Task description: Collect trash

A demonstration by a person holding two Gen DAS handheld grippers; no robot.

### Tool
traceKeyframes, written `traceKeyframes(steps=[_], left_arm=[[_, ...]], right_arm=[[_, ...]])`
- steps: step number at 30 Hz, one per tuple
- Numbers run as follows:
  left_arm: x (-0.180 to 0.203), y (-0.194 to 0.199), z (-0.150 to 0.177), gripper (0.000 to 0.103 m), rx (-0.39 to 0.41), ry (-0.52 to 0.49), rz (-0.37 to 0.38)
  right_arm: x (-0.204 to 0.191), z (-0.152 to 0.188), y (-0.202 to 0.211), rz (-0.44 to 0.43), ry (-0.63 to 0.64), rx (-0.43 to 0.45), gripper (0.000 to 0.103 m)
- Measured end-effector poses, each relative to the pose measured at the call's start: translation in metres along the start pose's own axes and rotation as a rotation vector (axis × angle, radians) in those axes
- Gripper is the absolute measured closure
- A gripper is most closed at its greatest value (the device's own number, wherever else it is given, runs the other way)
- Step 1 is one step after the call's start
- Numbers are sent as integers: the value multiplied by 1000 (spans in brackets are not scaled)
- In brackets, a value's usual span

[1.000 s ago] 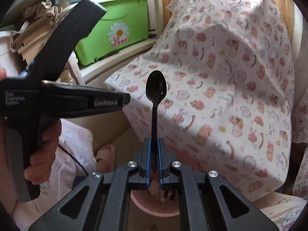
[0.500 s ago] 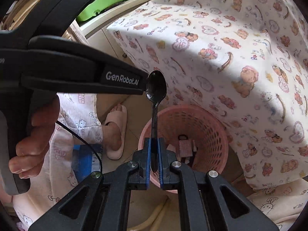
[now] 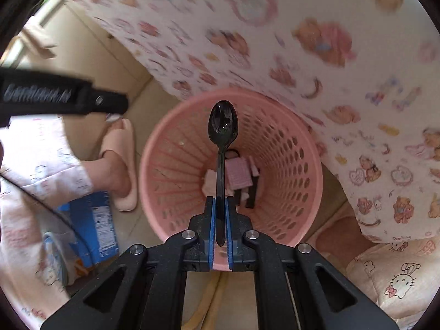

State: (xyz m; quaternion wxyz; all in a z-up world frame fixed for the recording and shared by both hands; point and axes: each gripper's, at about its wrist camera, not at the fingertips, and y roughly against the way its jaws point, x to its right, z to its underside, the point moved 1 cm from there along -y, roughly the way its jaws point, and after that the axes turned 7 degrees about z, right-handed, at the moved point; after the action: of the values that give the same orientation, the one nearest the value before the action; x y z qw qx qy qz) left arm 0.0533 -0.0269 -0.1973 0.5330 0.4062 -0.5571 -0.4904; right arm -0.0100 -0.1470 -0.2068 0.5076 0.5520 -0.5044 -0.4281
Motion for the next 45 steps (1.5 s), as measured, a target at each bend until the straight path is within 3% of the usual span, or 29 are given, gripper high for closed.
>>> traceKeyframes(steps=[4, 14, 15, 17, 19, 21, 25, 28, 32, 35, 45], left_arm=[[-6, -25, 4, 81, -64, 28, -12], [-8, -44, 6, 81, -98, 51, -24], [-7, -44, 7, 79, -93, 50, -28], [-6, -42, 8, 66, -89, 56, -28], [-7, -41, 8, 52, -83, 66, -24], [-7, -38, 8, 51, -76, 66, -29], [-5, -28, 10, 47, -56, 69, -32], [1, -13, 13, 44, -13, 48, -34], [11, 14, 19, 44, 85, 7, -101], [13, 38, 22, 44, 154, 3, -91], [25, 127, 28, 41, 415, -69, -95]], right_arm=[[2, -1, -20, 25, -7, -23, 96], [7, 0, -38, -21, -65, -70, 96], [9, 0, -39, -28, -80, -77, 95], [10, 0, -39, -22, -92, -83, 94], [10, -1, -38, -13, -90, -85, 85], [10, -1, -35, -12, -100, -75, 62], [10, -3, -26, 0, -92, -54, 59], [9, -4, -17, 10, -96, -34, 58], [9, -4, -3, -15, -112, -7, 57], [11, -5, 13, -9, -136, 34, 57], [20, -4, 118, 25, -105, 353, 57]])
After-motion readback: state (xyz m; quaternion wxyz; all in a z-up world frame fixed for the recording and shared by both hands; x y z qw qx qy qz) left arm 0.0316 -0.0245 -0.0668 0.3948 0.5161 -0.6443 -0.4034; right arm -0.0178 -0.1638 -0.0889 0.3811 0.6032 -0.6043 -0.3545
